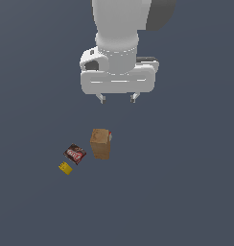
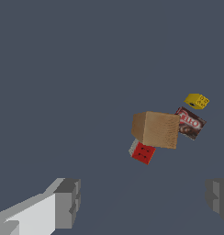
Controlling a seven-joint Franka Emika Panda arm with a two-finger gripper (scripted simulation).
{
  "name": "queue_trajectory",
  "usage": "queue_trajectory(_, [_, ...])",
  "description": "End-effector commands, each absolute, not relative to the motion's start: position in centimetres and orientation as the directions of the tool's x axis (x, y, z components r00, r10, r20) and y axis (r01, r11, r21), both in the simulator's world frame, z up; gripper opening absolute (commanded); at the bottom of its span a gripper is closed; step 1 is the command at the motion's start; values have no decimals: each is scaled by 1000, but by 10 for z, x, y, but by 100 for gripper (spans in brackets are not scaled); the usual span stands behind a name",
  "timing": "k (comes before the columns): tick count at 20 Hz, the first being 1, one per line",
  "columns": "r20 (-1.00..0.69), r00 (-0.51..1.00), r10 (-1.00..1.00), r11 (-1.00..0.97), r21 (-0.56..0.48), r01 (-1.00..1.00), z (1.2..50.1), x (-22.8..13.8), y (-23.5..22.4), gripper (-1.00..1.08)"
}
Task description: Pick up a designated object from a clutter of objects.
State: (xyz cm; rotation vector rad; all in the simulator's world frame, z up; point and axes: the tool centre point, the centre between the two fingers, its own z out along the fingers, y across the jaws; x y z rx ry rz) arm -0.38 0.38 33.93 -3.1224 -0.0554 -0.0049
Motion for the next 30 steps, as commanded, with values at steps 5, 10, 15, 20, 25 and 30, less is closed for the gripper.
queue_trajectory(5, [3,999,46,-999,-16,46,339,-3,5,100])
queue_trajectory(10, [3,998,70,-997,-10,70,339,-3,9,100])
queue_trajectory(15, [2,998,70,-998,-9,70,339,-3,10,100])
queue_trajectory(20, [3,996,88,-996,-9,88,335,1,6,100])
queue_trajectory(25, [3,992,128,-992,-9,128,327,11,-3,100])
queue_trajectory(30, [4,982,188,-982,-9,188,313,25,-17,100])
